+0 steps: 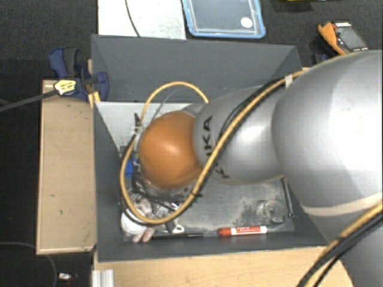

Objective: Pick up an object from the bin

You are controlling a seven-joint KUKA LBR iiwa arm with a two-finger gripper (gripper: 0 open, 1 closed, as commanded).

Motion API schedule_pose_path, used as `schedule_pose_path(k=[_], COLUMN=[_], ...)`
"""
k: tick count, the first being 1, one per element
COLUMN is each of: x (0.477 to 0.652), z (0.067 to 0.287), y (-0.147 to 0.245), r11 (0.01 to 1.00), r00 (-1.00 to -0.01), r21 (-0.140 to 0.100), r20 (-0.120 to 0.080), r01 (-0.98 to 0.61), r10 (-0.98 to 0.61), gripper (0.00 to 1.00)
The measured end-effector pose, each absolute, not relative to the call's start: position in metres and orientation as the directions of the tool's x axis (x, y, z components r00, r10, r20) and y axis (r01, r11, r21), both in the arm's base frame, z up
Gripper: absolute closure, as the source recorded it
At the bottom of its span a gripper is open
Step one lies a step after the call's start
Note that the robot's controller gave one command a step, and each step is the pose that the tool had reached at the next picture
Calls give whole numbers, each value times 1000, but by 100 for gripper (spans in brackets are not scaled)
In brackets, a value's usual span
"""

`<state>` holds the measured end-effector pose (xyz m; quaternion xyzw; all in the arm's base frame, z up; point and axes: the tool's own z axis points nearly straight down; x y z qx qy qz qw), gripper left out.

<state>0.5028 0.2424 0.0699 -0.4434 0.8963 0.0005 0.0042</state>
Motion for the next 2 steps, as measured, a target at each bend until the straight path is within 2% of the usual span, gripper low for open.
schedule_pose_path(k=[1,2], x=[499,499], z=[83,76], y=[183,151], r11=[544,376], r00=[-544,-376], r21=[-7,-9], r20=[-17,-14], r01=[-839,-927], r10=[-839,-927], gripper=[0,0])
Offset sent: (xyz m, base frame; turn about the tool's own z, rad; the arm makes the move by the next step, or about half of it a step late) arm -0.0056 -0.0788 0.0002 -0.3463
